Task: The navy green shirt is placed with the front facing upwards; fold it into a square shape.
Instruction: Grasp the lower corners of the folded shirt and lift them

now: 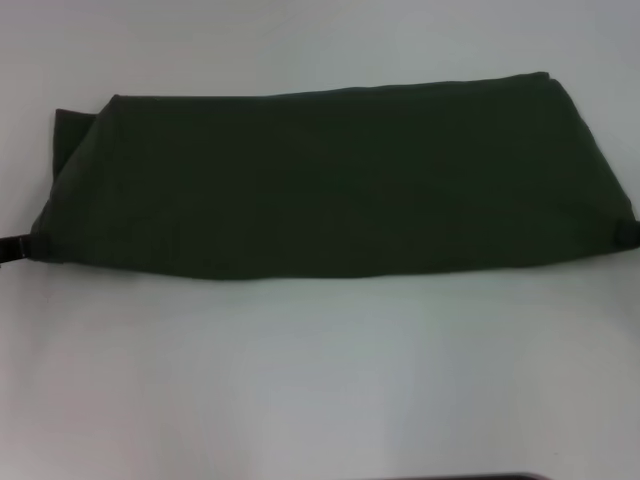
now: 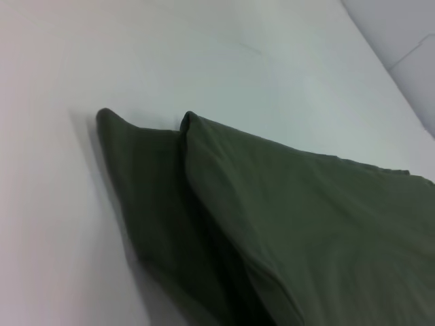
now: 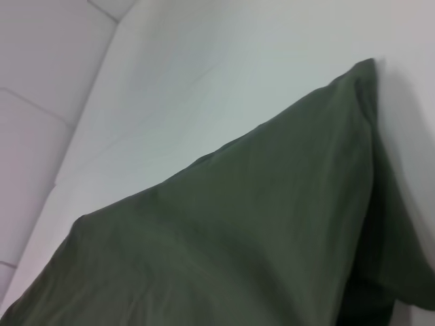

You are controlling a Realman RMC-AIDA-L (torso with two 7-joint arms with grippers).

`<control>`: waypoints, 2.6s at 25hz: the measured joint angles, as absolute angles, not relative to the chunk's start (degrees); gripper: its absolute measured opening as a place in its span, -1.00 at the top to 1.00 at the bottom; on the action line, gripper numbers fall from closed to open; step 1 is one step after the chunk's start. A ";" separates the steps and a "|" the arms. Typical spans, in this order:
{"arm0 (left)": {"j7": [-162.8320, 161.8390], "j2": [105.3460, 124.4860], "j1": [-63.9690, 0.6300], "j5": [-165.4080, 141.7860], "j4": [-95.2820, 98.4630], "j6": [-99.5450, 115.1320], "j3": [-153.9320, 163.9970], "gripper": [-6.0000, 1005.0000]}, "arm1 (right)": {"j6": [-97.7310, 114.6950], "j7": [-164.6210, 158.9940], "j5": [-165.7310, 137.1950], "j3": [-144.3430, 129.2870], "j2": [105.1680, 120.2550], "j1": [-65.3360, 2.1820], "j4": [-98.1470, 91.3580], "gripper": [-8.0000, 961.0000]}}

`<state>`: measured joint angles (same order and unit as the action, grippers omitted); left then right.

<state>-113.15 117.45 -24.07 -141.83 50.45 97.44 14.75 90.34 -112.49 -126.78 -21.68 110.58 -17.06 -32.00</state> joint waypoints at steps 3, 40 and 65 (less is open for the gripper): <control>-113.14 117.61 -23.46 -141.83 50.78 99.16 14.15 0.98 | 91.71 -111.88 -127.00 -21.67 110.75 -16.38 -32.00 0.96; -113.53 116.59 -20.32 -144.48 45.84 97.10 16.47 0.98 | 94.24 -110.22 -127.05 -20.61 110.41 -12.17 -31.87 0.96; -113.12 116.33 -20.75 -146.90 45.17 98.50 17.72 0.97 | 90.39 -112.72 -127.18 -18.58 109.23 -12.48 -31.28 0.96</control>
